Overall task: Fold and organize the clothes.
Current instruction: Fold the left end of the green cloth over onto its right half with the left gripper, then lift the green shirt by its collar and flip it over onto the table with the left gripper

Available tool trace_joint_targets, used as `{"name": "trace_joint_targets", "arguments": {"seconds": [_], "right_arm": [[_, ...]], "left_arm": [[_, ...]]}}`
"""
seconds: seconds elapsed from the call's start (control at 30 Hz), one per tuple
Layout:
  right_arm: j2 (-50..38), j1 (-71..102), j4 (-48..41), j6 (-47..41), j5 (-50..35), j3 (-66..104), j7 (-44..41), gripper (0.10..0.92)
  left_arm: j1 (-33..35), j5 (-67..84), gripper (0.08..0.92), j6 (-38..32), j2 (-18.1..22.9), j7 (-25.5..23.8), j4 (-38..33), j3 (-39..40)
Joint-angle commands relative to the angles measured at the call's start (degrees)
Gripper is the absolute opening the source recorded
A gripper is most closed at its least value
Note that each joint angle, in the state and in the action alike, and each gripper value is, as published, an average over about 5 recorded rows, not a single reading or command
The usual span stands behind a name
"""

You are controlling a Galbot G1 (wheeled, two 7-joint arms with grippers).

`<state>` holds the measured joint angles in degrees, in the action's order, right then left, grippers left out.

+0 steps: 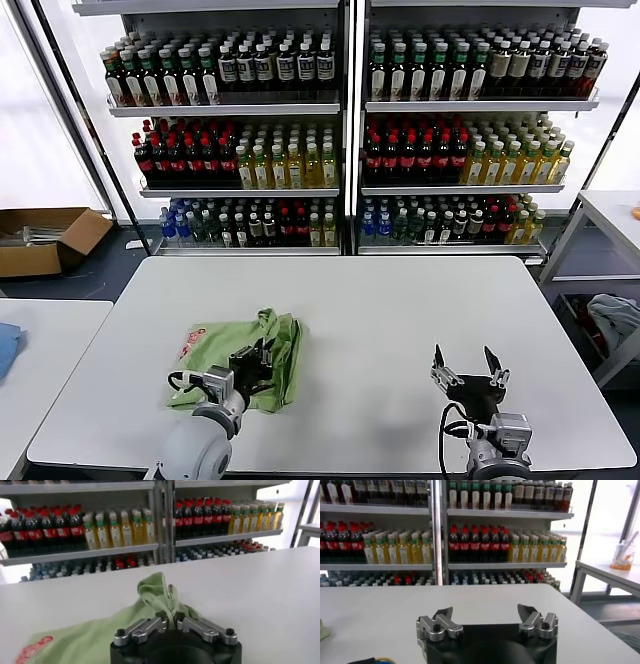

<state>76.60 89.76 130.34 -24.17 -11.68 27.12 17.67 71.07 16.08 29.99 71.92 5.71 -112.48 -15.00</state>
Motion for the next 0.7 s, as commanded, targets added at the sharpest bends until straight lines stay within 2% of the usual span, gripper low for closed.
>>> {"name": "trace_joint_targets", "arguments": {"seconds": [0.03,0.17,0.37,0.53,0.7], "right_arm": [[0.10,0.05,-0.04,0.13,0.33,-0.50,-0.02,0.823],[-0.05,-0.16,-0.17,0.22,0.17,-0.45,-0.03,0.823],[-0.24,-0.88,-0.94,0.32,0.03,-0.96,0.10,0.823],[-0.21,-1.76,-2.11,0.54,-0.03,-1.81,0.34,0.823],[-0.26,-2.40,-3.14,1.04,-0.21,-2.81,0.41,0.823]], "left_arm": [[-0.14,5.59,0.245,-2.29,2.23,0.31,2.34,2.27],[2.25,15.09,0.367,-0.18,2.35,1.72,-0.06,3.41],[4.75,29.48,0.540,3.02,2.71,4.36,-8.19,3.34],[4.65,34.36,0.679,2.77,1.30,4.98,-13.56,-0.98],[4.52,33.71,0.802,-0.38,-1.22,5.84,-14.44,-6.52]]}}
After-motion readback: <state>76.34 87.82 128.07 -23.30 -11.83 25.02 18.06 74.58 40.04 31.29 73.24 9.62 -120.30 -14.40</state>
